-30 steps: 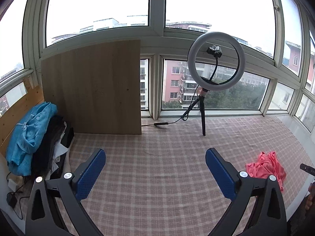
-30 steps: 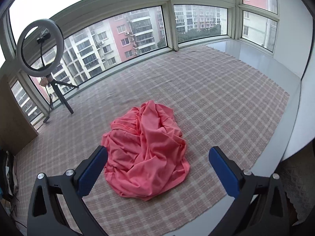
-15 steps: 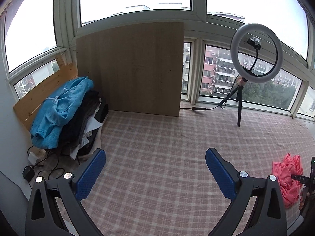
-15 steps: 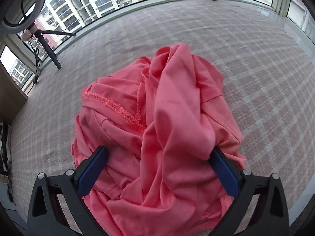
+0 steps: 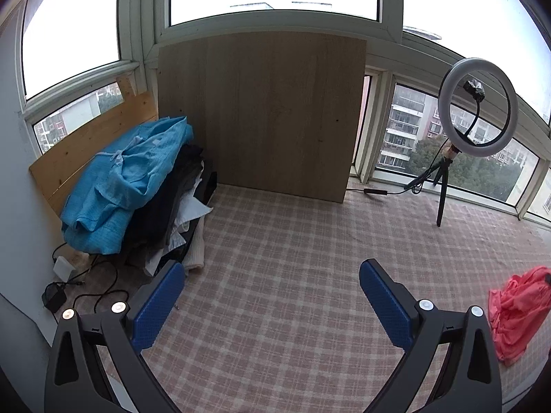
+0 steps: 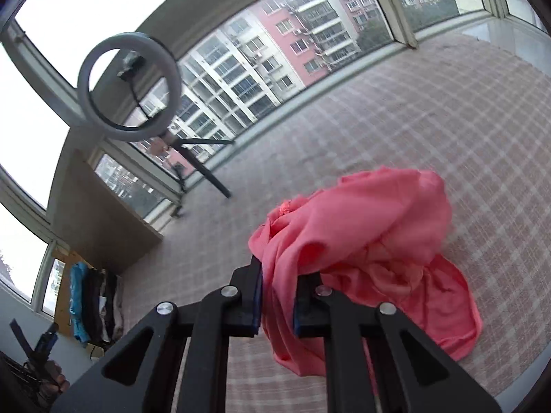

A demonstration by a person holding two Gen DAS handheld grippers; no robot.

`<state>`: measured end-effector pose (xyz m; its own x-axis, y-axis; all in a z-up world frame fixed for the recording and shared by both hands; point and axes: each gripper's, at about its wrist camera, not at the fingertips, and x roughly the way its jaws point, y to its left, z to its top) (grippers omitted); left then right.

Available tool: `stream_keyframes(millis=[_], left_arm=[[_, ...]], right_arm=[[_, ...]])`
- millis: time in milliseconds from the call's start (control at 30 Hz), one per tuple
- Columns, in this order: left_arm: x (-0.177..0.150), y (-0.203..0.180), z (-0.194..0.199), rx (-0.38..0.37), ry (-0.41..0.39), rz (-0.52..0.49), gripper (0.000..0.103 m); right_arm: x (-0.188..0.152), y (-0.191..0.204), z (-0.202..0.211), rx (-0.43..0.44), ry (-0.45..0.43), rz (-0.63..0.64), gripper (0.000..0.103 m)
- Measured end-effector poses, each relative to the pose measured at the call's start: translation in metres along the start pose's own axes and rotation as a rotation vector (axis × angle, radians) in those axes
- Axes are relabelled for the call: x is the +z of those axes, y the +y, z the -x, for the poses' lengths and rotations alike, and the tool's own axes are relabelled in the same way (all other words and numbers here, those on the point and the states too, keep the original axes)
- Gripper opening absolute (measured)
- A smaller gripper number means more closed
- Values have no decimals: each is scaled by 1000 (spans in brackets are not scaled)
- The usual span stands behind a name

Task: Fold clothes
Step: 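Grasp the pink T-shirt with the right gripper while the left gripper grasps another edge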

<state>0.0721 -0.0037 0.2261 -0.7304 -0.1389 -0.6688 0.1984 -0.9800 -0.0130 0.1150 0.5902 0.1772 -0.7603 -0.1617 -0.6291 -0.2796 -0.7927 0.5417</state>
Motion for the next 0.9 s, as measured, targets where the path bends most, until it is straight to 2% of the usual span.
stream_keyframes(millis=[133,267,333,433,467,533,567,600,667,800,900], left_arm=[[-10,38,-3,36,20,40,102],[-22,86,0,92,33,105,102],[-25,88,-3,76,42,102,102],[-30,90,-8,53,55,98,102],[-31,91,-9,45,59,96,102],[-35,93,-12,30,67,94,102],[-36,94,-14,22,72,92,102],[-38,95,-16,14,76,91,102],[-41,97,-19,-2,84,88,102],[-50,76,-46,-23,136,39,101],[-58,49,-76,-35,190,-15,98]], right_arm=[[-10,116,-4,148,-16,158,12],[-49,244,-32,369,58,321,12],[-87,301,-60,479,185,414,13],[-147,361,-108,456,427,553,20],[-159,367,-115,423,461,574,21],[-163,352,-117,398,448,560,26],[-161,341,-116,391,431,545,36],[-158,327,-115,374,413,525,53],[-146,291,-120,290,385,470,65],[-132,222,-141,97,374,392,65],[-133,175,-163,-23,409,315,65]])
